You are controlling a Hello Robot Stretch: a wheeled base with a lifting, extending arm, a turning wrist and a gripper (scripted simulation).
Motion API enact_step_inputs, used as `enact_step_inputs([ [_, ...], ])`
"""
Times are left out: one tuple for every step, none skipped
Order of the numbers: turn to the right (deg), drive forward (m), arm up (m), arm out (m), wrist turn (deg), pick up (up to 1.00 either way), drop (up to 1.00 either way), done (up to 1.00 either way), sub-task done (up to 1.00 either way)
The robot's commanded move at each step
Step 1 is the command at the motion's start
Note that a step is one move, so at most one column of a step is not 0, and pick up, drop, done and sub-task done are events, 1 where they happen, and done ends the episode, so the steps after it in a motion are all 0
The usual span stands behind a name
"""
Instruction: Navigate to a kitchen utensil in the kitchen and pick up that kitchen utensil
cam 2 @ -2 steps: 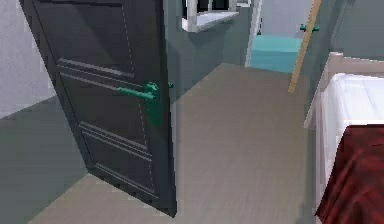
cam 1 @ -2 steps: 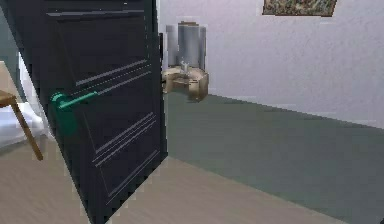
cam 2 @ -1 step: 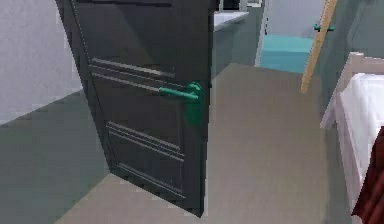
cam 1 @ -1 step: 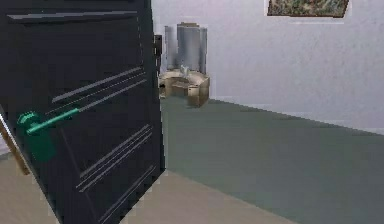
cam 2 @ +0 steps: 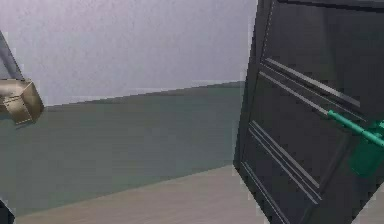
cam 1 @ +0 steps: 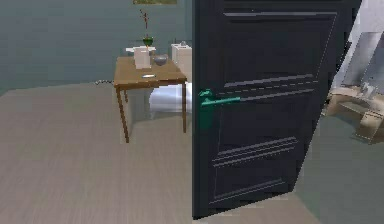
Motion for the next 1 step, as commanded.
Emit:
enact_step_inputs([
  [-18.0, 0.00, 0.00, 0.00, 0.0, 0.00, 0.00, 0.00, 0.00],
])
